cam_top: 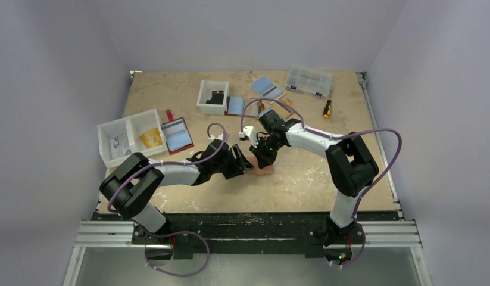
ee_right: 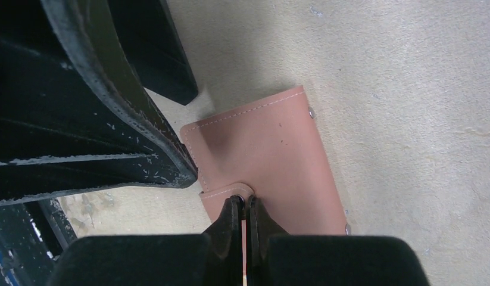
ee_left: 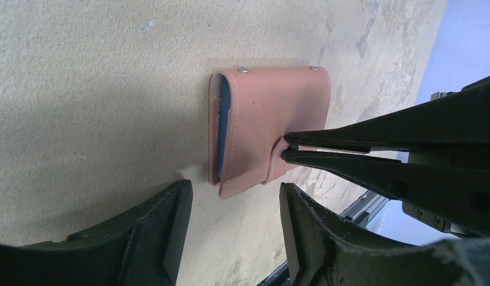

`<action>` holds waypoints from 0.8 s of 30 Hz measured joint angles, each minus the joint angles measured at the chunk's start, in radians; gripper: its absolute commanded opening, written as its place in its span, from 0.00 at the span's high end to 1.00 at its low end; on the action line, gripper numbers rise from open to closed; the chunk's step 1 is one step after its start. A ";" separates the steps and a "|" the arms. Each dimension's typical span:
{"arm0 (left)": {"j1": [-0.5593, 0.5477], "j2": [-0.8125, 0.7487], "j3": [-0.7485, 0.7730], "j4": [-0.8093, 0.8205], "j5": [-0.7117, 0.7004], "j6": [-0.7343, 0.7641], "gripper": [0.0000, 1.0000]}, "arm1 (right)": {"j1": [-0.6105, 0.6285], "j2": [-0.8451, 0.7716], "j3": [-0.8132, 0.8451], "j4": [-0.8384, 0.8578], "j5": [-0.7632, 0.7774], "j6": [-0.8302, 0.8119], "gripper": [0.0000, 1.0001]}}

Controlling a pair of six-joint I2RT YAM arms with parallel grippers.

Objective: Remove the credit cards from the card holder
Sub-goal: Open the card holder at the center of the board.

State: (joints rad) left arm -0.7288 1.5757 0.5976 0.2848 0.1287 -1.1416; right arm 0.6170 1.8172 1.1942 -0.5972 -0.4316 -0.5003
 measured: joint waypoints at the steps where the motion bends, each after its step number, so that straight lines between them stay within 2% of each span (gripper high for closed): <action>1: 0.000 0.000 -0.001 0.004 0.002 0.000 0.41 | -0.001 -0.002 -0.002 0.003 -0.001 0.010 1.00; 5: 0.000 -0.001 -0.013 0.027 0.008 -0.001 0.38 | -0.001 -0.025 -0.027 0.027 -0.002 0.015 1.00; 9: 0.000 -0.046 -0.064 0.056 0.016 -0.002 0.23 | -0.004 -0.060 -0.058 0.039 -0.020 0.000 1.00; 12: 0.000 -0.097 -0.105 0.069 0.018 -0.005 0.18 | -0.015 -0.091 -0.077 0.015 -0.061 -0.032 1.00; 24: 0.000 -0.266 -0.237 0.186 0.046 -0.082 0.16 | -0.082 -0.191 -0.090 -0.103 -0.253 -0.171 1.00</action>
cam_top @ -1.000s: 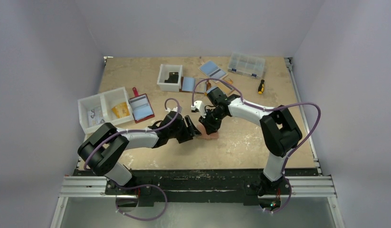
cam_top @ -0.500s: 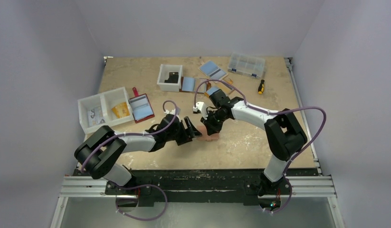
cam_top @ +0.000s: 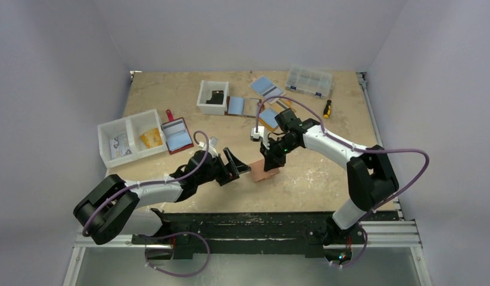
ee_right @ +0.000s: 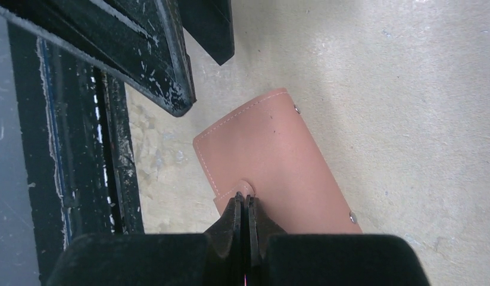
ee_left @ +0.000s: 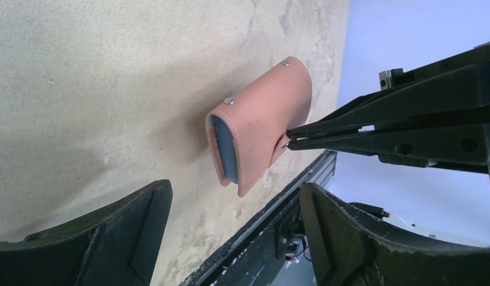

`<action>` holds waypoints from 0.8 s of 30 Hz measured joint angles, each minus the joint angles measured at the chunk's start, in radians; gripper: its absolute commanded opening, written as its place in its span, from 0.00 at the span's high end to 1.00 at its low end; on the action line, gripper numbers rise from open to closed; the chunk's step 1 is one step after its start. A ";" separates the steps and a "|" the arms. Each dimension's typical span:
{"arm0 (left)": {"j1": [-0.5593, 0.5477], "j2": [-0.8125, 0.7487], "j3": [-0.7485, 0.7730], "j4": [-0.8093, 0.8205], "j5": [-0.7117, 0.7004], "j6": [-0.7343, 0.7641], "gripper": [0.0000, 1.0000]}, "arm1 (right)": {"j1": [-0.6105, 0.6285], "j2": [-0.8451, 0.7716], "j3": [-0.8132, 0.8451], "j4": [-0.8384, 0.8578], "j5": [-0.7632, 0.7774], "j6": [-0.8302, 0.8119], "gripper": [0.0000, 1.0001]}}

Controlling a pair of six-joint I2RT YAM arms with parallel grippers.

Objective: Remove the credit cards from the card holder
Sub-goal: Open the card holder at the center of the board.

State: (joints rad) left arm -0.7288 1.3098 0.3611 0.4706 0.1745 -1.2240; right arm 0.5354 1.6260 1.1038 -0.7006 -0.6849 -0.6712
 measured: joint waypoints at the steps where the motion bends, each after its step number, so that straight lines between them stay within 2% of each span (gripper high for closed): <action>1: 0.000 -0.004 -0.005 0.011 0.002 -0.007 0.16 | -0.010 -0.006 -0.001 -0.003 -0.016 -0.007 1.00; 13: -0.026 0.015 -0.065 0.248 0.018 -0.129 0.16 | -0.059 -0.072 -0.033 -0.042 -0.122 -0.058 1.00; 24: -0.077 0.083 -0.041 0.351 0.018 -0.196 0.14 | -0.084 -0.109 -0.047 -0.055 -0.175 -0.090 1.00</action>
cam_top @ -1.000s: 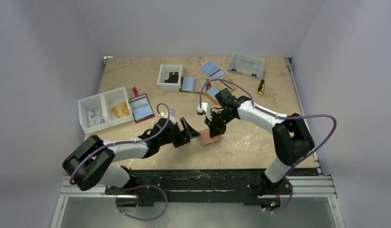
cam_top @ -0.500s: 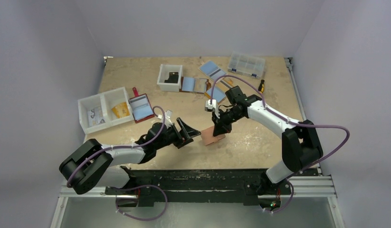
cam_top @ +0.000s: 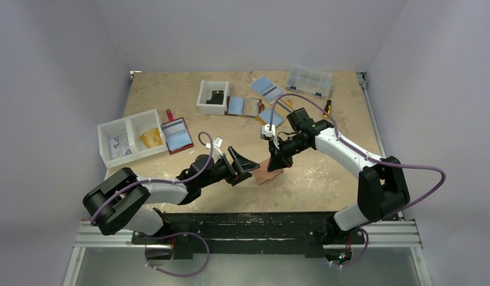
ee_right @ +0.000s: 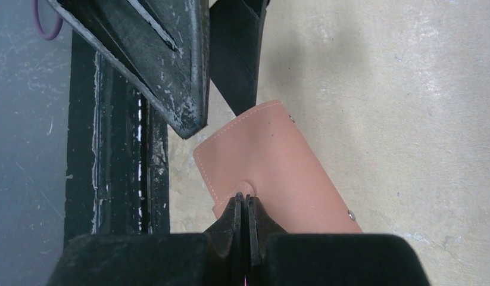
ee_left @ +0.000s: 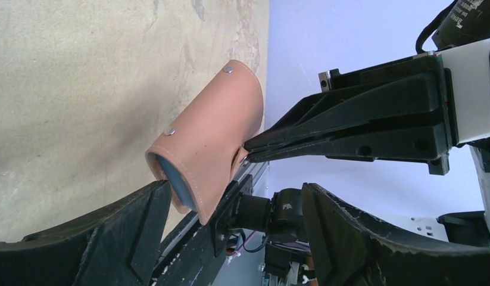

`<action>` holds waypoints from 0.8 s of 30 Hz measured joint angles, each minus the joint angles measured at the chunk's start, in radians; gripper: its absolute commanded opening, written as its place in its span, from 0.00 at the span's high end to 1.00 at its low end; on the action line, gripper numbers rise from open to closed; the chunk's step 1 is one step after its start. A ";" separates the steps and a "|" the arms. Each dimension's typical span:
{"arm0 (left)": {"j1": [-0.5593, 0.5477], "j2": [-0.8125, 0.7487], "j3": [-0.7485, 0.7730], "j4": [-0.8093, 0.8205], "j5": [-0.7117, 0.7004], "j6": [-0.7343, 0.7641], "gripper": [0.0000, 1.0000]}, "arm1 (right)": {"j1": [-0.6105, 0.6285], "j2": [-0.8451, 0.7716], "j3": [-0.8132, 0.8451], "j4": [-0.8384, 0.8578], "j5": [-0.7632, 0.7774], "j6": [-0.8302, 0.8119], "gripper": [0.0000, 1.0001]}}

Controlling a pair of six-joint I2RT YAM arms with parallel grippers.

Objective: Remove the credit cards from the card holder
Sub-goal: Open the card holder at the center of the board.

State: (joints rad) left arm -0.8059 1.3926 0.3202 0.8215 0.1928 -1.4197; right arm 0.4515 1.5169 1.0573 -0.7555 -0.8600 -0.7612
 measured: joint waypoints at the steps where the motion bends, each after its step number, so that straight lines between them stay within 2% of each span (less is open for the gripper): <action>1: -0.003 0.004 0.005 0.000 0.000 -0.002 0.14 | -0.002 -0.008 -0.004 -0.001 -0.003 -0.001 1.00; 11: -0.034 0.048 0.051 -0.013 -0.015 -0.002 0.15 | -0.016 -0.024 -0.014 -0.001 -0.027 -0.007 1.00; 24: -0.038 -0.024 0.056 -0.191 -0.087 0.050 0.16 | -0.033 -0.024 -0.021 0.020 -0.022 0.024 1.00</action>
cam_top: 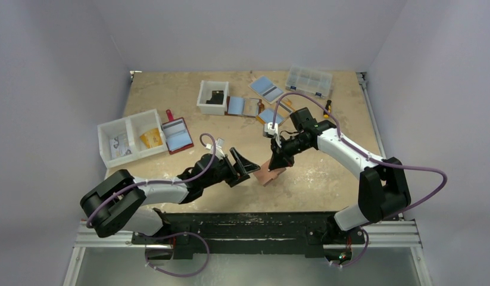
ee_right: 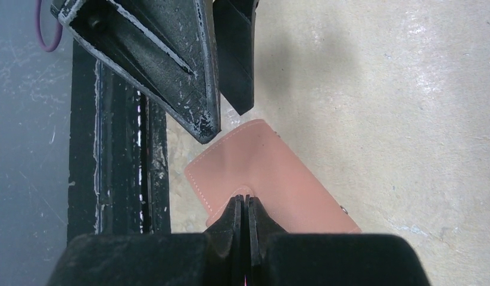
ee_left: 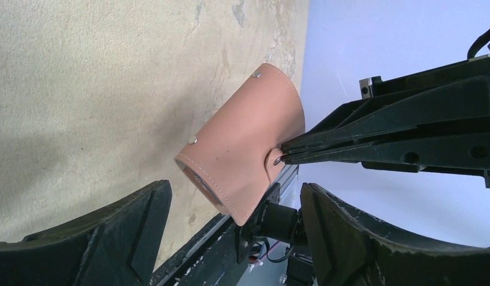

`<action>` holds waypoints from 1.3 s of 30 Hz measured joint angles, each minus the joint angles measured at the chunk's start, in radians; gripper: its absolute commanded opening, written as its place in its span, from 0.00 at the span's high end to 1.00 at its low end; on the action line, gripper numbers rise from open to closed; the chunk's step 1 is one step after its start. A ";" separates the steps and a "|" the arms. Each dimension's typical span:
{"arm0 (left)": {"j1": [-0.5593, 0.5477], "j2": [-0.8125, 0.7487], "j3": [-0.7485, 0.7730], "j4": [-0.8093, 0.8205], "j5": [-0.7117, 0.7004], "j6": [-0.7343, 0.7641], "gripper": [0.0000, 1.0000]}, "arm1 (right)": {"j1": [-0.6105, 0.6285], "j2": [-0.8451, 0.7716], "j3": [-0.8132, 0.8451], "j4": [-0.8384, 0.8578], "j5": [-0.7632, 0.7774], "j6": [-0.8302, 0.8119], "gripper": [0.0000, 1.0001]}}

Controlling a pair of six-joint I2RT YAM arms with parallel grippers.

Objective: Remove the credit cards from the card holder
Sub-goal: Open the card holder at the center of the board.

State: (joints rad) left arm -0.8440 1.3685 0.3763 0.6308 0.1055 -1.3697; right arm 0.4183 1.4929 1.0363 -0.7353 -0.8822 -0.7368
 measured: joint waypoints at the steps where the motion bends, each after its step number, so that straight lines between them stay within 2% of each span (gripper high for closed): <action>1: 0.000 0.001 0.000 -0.001 -0.001 0.000 0.16 | 0.000 0.000 0.000 0.000 -0.001 0.001 1.00; 9: -0.007 0.074 0.004 0.016 -0.002 -0.025 0.16 | -0.001 0.000 0.000 0.007 -0.012 0.018 1.00; 13: -0.010 0.077 0.013 -0.014 -0.010 -0.017 0.16 | -0.001 0.000 -0.007 0.019 0.030 0.025 1.00; 18: -0.010 0.042 0.105 -0.235 -0.043 0.094 0.16 | -0.002 0.000 -0.018 0.012 0.110 -0.017 0.81; 20: -0.010 0.034 0.138 -0.295 -0.054 0.142 0.16 | -0.002 -0.002 -0.029 0.016 0.133 -0.036 0.63; 22: -0.010 0.032 0.163 -0.344 -0.058 0.194 0.17 | -0.002 -0.008 -0.053 0.024 0.150 -0.051 0.50; 26: -0.010 0.071 0.204 -0.418 -0.047 0.286 0.17 | -0.002 -0.044 -0.125 0.036 0.157 -0.144 0.39; 29: -0.010 0.120 0.235 -0.455 -0.031 0.335 0.19 | 0.000 -0.051 -0.140 -0.014 0.150 -0.331 0.38; 32: -0.010 0.143 0.246 -0.475 -0.023 0.359 0.25 | 0.003 -0.035 -0.135 -0.057 0.146 -0.481 0.38; 39: -0.010 0.209 0.299 -0.479 0.000 0.368 0.33 | 0.060 0.080 -0.045 -0.089 0.163 -0.626 0.45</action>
State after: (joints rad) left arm -0.8543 1.5772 0.6758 0.1516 0.1055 -1.0019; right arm 0.4778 1.5730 0.9909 -0.8238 -0.7189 -1.3624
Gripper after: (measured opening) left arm 0.690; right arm 0.582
